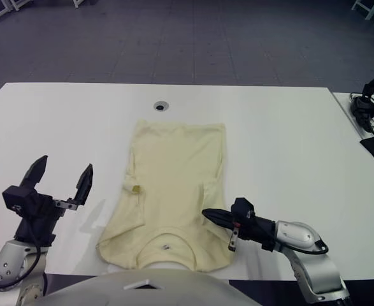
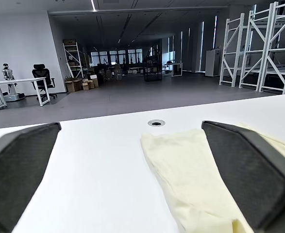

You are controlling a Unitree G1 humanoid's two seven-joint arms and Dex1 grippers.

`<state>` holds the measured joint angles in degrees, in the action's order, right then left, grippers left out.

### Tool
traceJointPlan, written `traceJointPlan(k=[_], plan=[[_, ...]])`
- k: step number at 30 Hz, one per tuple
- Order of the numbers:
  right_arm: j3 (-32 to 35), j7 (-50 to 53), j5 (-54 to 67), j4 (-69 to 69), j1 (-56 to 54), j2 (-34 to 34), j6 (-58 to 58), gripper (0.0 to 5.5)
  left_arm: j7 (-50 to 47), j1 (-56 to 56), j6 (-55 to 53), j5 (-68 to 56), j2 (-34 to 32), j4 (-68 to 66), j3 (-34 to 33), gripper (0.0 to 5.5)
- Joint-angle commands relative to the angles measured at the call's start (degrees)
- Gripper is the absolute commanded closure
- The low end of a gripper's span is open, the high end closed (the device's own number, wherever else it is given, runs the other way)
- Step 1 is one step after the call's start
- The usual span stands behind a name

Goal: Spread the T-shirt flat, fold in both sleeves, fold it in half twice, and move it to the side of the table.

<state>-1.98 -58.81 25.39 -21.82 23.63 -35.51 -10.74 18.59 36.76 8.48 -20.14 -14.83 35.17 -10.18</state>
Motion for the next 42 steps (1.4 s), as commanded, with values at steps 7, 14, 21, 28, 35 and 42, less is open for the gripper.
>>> traceJointPlan(k=[7, 14, 21, 28, 35, 42], plan=[[4.2, -2.0, 14.6, -6.6, 1.1, -1.7, -8.2, 3.75, 1.3, -0.5, -0.5, 0.8, -0.2, -0.5, 0.0, 0.1], [15.0, 8.2, 2.1, 2.6, -7.1, 1.2, 8.0, 2.63, 3.5, -3.4, 9.8, 18.6, -9.7, -4.3, -6.6, 0.1], [22.7, 7.5, -15.6, 13.7, -6.5, -6.6, 34.2, 1.51, 7.9, -2.1, 34.0, 40.9, -31.3, -18.9, -17.2, 0.1], [15.4, 6.3, -26.7, 23.8, -6.0, -10.8, 61.5, 0.47, 9.7, -0.6, 43.8, 49.5, -35.9, -22.2, -8.6, 0.1], [11.7, 7.9, -30.2, 30.7, -4.4, -15.2, 72.8, 0.13, 9.2, 1.1, 46.3, 50.7, -36.4, -23.1, -7.1, 0.1], [8.4, 9.9, -34.2, 33.3, -2.4, -19.3, 76.2, 0.13, 9.0, 2.6, 47.1, 52.1, -36.6, -24.5, -4.7, 0.1]])
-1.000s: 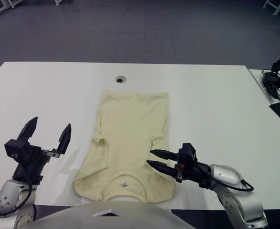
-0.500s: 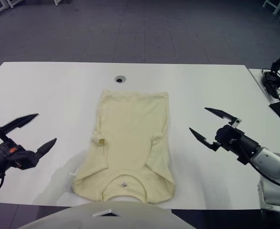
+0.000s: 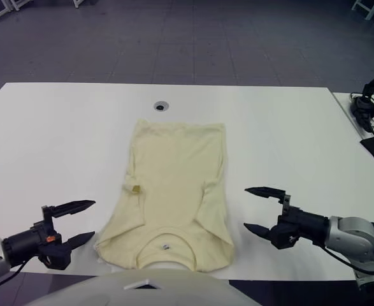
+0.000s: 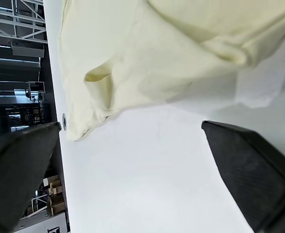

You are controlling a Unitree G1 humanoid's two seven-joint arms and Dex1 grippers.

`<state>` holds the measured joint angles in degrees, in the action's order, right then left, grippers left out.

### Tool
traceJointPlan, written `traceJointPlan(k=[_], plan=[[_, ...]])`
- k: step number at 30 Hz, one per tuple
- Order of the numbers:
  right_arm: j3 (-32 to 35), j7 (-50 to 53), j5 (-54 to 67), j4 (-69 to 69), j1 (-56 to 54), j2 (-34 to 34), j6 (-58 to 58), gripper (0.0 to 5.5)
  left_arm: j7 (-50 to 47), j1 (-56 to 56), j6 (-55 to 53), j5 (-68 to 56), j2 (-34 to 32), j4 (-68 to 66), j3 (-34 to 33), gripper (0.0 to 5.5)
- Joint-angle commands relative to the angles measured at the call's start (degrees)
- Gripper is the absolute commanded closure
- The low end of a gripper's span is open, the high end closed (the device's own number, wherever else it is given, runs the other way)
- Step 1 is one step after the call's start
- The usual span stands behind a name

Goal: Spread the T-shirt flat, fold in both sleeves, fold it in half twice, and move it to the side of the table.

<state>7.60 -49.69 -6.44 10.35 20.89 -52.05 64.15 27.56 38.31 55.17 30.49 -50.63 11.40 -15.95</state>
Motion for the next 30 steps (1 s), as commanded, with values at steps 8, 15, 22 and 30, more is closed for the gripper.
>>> traceJointPlan(k=[8, 15, 22, 30], plan=[[-6.4, 4.2, -3.7, -1.5, 2.1, -4.2, 1.3, 0.1, -1.2, 0.5, 0.1, 3.1, -0.2, -1.5, 5.7, 0.59], [-8.6, 6.3, -4.5, -3.5, 5.5, -6.3, 1.4, 0.1, -1.5, 1.5, 0.2, 3.8, -1.6, -1.5, 6.7, 1.88], [-11.1, 8.1, -5.9, -4.6, 5.6, -6.9, 1.7, 0.1, -2.0, 2.2, 0.3, 4.9, -1.8, -1.1, 6.9, 3.12], [-13.7, 8.9, -6.6, -5.5, 4.7, -7.7, 0.8, 0.47, -2.5, 2.6, 0.5, 6.2, -1.7, -0.6, 7.5, 4.54]])
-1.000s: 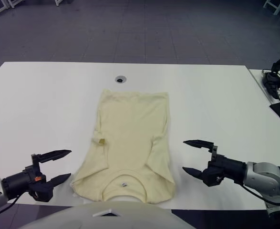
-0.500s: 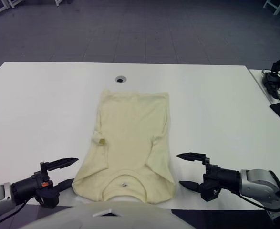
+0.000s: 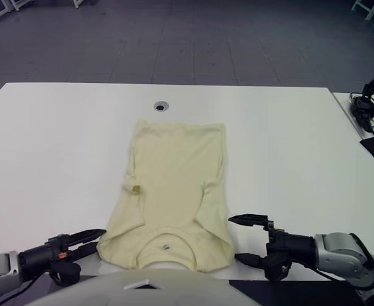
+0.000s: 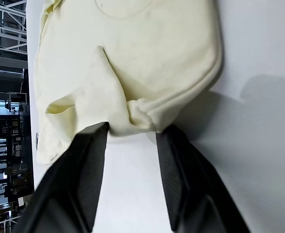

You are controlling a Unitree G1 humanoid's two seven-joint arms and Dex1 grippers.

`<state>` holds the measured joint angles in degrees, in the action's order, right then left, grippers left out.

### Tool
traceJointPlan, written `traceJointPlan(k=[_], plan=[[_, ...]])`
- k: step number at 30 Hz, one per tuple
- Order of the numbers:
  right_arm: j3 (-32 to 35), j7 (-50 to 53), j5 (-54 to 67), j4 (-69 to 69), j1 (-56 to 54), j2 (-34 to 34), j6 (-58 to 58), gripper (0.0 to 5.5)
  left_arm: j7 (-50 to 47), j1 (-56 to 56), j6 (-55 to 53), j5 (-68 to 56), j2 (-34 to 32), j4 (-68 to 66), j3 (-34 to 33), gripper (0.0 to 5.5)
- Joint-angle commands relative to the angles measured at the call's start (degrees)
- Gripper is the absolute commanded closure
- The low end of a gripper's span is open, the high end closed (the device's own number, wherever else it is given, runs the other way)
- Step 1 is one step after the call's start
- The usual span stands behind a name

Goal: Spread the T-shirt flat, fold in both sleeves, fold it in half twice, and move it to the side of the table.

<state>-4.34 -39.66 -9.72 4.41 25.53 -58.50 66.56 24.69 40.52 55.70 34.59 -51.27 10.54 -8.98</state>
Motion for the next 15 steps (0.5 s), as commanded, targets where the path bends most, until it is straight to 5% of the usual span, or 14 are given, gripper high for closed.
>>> traceJointPlan(k=[1, 6, 15], plan=[[-2.0, -1.1, -3.5, 0.4, -0.1, -1.3, -1.8, 0.58, 0.1, 0.4, 0.1, 2.2, -1.1, 0.5, 0.4, 4.65], [-3.2, -1.0, -3.9, 0.3, -0.6, -1.8, -2.3, 1.44, -0.1, 0.0, -0.1, 2.7, -1.2, 0.8, 0.6, 5.5], [-6.6, -1.1, -5.0, -0.3, -2.8, -1.7, -3.6, 2.83, -0.5, 0.3, -0.6, 3.4, -1.0, 0.8, 0.3, 5.5]])
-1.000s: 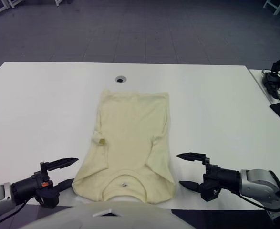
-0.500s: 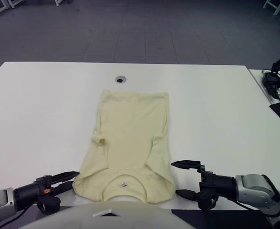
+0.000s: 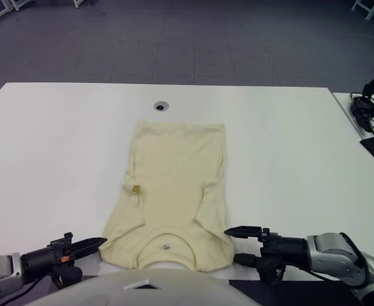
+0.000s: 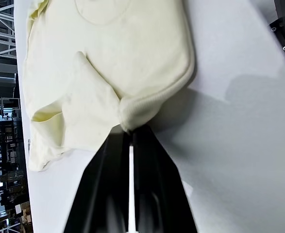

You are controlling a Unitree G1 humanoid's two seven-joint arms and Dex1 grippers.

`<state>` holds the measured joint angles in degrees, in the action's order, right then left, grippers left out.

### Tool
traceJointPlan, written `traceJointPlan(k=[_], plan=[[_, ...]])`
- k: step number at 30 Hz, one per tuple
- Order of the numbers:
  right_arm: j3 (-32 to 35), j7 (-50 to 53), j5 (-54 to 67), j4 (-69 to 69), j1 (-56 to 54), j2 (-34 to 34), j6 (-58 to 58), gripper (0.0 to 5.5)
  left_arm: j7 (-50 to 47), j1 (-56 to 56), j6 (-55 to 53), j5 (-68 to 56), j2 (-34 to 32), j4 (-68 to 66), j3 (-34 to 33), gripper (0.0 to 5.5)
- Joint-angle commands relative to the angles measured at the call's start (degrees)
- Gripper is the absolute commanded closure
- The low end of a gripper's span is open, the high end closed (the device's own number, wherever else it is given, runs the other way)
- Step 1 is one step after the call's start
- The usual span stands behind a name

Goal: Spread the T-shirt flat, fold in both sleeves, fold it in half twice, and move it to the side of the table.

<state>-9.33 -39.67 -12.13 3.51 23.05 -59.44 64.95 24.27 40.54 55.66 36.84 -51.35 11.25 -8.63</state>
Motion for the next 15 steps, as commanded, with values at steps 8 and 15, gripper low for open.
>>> traceJointPlan(k=[8, 15], plan=[[-3.2, -1.0, -3.2, 0.5, -1.0, -1.4, -3.2, 4.17, -0.6, 0.3, -0.9, 1.8, -0.8, -0.5, 0.0, 5.5], [-4.2, -2.2, 2.5, 0.8, -0.1, -3.1, -7.0, 5.29, 1.6, 2.7, -3.3, -4.6, -1.3, -0.3, 1.0, 5.5]])
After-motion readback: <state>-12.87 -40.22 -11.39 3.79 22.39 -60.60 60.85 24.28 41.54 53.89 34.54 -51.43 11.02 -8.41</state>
